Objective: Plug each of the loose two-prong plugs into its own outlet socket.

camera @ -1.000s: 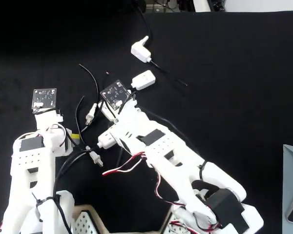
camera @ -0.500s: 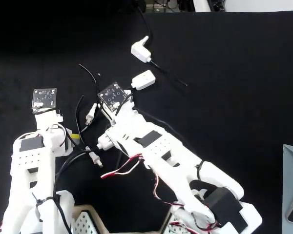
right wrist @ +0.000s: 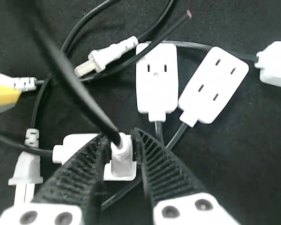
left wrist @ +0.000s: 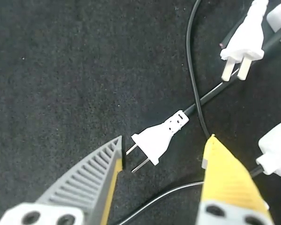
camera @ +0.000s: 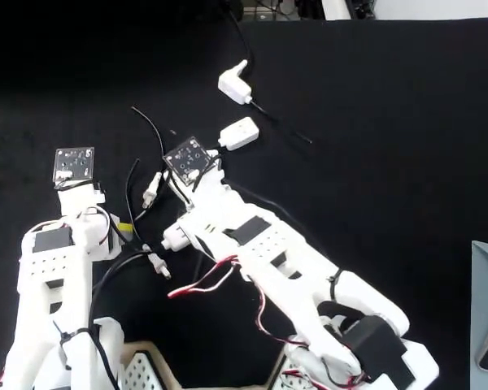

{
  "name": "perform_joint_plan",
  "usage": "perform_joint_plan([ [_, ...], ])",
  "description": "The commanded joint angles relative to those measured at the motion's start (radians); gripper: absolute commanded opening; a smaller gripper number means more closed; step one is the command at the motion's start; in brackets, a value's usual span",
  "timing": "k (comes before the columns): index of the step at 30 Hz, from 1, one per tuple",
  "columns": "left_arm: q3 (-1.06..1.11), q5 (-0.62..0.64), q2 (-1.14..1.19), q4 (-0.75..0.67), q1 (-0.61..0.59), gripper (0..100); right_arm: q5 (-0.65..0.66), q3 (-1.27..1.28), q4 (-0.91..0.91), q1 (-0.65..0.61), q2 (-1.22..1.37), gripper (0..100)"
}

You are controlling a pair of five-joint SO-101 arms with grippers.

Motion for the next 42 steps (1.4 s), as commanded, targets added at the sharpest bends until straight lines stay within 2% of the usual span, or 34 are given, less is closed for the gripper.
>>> perform_joint_plan([
  [1, -0.005, 0.005, -0.012, -0.012, -0.010, 27, -0.005, 0.021, 0.061, -0.017, 0.013, 1.1],
  [8, -0.005, 0.005, -0.012, -0.014, -0.010, 27, -0.006, -0.002, 0.150, -0.020, 0.019, 1.2],
  [13, -0.005, 0.005, -0.012, -0.014, -0.010, 27, -0.144, -0.096, 0.304, -0.020, 0.021, 1.3],
  [16, -0.005, 0.005, -0.012, -0.014, -0.010, 27, -0.152, -0.134, 0.373, -0.020, 0.021, 1.3],
  [24, -0.005, 0.005, -0.012, -0.014, -0.010, 27, -0.175, -0.139, 0.384, -0.021, 0.019, 1.1],
  [29, -0.005, 0.005, -0.012, -0.014, -0.010, 27, -0.282, -0.202, 0.390, -0.020, 0.015, 1.1],
  [35, -0.005, 0.005, -0.012, -0.014, -0.010, 27, -0.310, -0.229, 0.388, -0.020, 0.022, 1.1],
  [42, -0.005, 0.005, -0.012, -0.014, -0.010, 27, -0.411, -0.211, 0.327, -0.015, 0.024, 1.1],
])
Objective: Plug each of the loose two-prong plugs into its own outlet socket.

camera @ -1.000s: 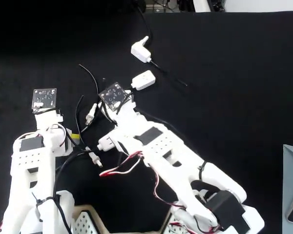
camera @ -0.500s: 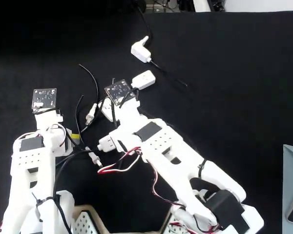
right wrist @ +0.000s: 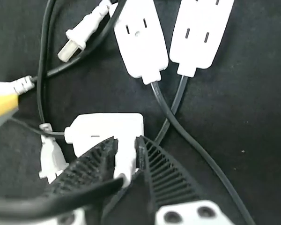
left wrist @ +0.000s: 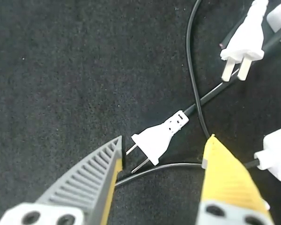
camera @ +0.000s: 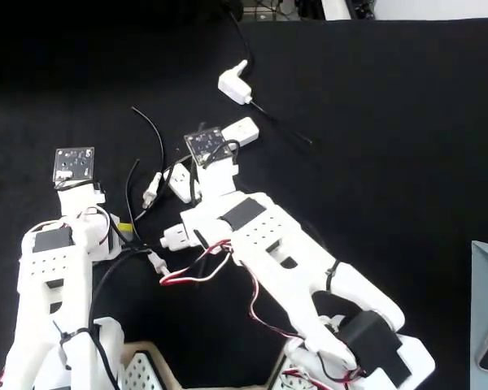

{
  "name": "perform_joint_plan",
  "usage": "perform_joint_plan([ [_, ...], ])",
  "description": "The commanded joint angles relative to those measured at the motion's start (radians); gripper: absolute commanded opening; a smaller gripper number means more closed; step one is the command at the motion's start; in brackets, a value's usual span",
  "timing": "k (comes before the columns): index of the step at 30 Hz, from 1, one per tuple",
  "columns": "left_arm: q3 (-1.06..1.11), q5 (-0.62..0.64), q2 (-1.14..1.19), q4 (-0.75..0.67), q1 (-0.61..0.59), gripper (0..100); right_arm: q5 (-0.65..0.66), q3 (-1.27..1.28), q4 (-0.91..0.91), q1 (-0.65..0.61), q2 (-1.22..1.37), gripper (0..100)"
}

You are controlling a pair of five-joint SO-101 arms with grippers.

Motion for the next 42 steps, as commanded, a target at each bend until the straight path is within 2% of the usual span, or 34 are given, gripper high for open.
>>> perform_joint_plan([
  [1, -0.005, 0.005, -0.012, -0.014, -0.010, 27, -0.043, -0.019, -0.048, -0.014, 0.002, 1.1],
  [10, -0.005, 0.005, -0.012, -0.012, -0.010, 27, -0.029, -0.061, -0.072, -0.014, 0.159, 1.1],
  [14, -0.005, 0.005, -0.012, -0.012, -0.010, 27, 0.038, -0.068, -0.015, -0.014, 0.165, 1.1],
  [18, -0.005, 0.005, -0.012, -0.012, -0.010, 27, 0.051, -0.116, 0.054, 0.005, 0.163, 1.1],
  [26, -0.005, 0.003, -0.012, -0.012, -0.010, 27, 0.091, -0.128, 0.058, 0.021, 0.173, 1.1],
  [29, -0.005, 0.003, -0.012, -0.014, -0.010, 27, 0.087, -0.120, 0.031, -0.003, 0.199, 1.1],
  [34, -0.005, 0.003, -0.012, -0.012, -0.010, 27, 0.086, -0.076, -0.118, -0.040, 0.294, 1.1],
  [42, -0.005, 0.003, -0.012, -0.012, -0.010, 27, 0.086, -0.019, -0.109, -0.041, 0.225, 1.1],
])
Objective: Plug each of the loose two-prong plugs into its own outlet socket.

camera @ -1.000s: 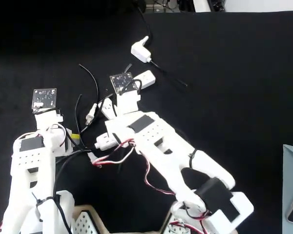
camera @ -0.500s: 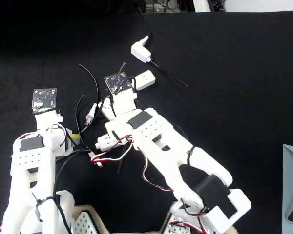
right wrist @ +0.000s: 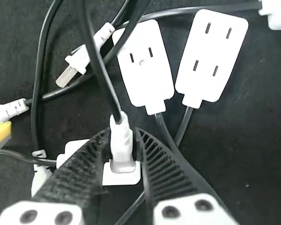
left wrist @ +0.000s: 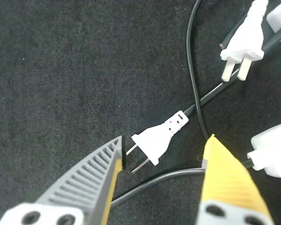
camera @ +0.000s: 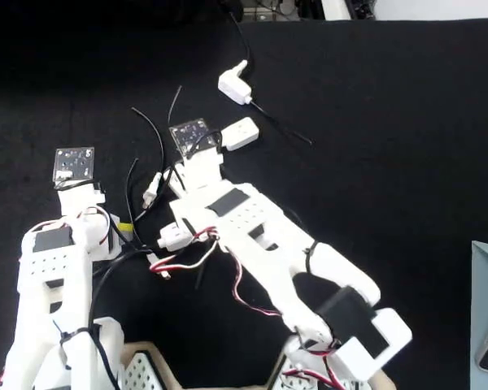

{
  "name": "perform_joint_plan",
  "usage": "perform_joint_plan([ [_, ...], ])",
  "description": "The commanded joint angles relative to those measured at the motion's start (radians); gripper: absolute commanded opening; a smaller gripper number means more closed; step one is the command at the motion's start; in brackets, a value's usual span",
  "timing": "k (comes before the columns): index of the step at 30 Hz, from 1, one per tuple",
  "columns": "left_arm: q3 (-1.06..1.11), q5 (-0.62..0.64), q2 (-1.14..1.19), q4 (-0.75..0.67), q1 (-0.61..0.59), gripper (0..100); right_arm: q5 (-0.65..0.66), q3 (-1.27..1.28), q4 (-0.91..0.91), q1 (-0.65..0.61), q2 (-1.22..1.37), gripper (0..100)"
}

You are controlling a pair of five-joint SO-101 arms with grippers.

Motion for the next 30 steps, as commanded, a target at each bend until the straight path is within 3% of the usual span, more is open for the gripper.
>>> perform_joint_plan([
  [1, -0.005, 0.003, -0.012, -0.012, -0.010, 27, 0.006, 0.093, 0.005, -0.034, -0.010, 1.1],
  [18, -0.005, 0.003, -0.012, -0.014, -0.010, 27, 0.011, 0.332, 0.008, -0.038, -0.302, 1.1],
  [30, 0.005, 0.003, -0.017, -0.015, -0.010, 27, 0.008, 0.140, 0.152, -0.032, -0.440, 1.1],
])
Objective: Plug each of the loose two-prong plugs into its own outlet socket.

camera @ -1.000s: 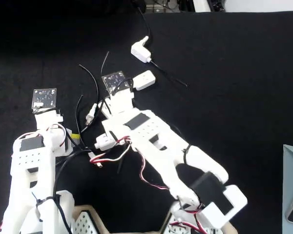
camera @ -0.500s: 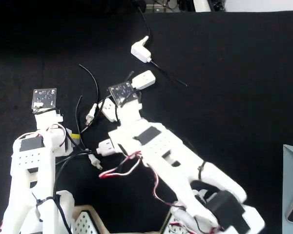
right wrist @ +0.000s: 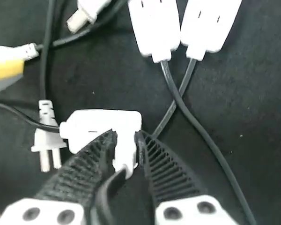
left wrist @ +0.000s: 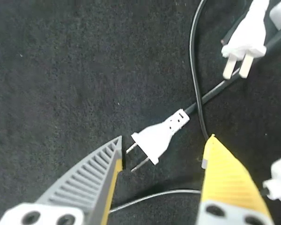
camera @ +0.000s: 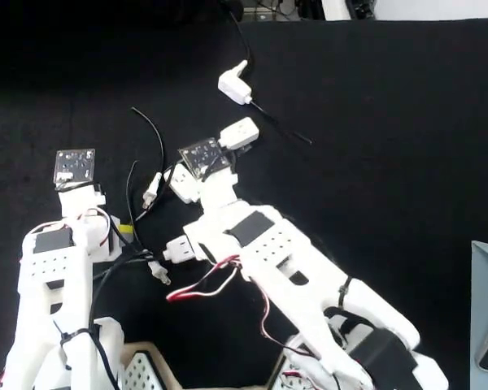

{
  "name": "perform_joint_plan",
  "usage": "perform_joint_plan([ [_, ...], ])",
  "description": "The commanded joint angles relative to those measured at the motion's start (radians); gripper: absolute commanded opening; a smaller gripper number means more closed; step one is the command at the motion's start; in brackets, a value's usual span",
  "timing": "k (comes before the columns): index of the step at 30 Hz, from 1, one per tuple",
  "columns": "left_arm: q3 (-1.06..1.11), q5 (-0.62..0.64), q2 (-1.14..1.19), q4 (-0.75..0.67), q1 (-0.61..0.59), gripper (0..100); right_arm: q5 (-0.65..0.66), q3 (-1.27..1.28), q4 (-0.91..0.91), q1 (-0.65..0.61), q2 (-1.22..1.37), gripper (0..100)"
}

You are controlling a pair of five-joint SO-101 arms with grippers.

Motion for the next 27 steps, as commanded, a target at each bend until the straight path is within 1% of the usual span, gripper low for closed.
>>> perform_joint_plan([
  [1, -0.007, 0.003, -0.017, -0.015, -0.010, 27, -0.018, -0.064, 0.011, -0.014, -0.084, 1.1],
  [8, -0.007, 0.003, -0.017, -0.015, -0.010, 27, -0.020, -0.056, 0.015, 0.043, -0.196, 1.1],
  [11, -0.007, 0.003, -0.017, -0.015, -0.010, 27, -0.025, -0.016, 0.032, 0.040, -0.205, 1.1],
  [14, -0.007, 0.003, -0.018, -0.015, -0.010, 27, -0.060, 0.045, 0.018, 0.032, -0.205, 1.1],
  [18, -0.007, 0.003, -0.020, -0.015, -0.010, 27, -0.117, 0.120, -0.095, 0.029, -0.203, 1.1],
  [21, -0.007, 0.003, -0.020, -0.015, -0.010, 27, -0.124, 0.179, -0.178, 0.029, -0.202, 1.1],
  [24, -0.007, 0.003, -0.020, -0.015, -0.010, 27, -0.127, 0.208, -0.221, 0.029, -0.202, 1.1],
  [27, -0.007, 0.003, -0.020, -0.015, -0.010, 27, -0.137, 0.208, -0.224, 0.029, -0.196, 1.1],
])
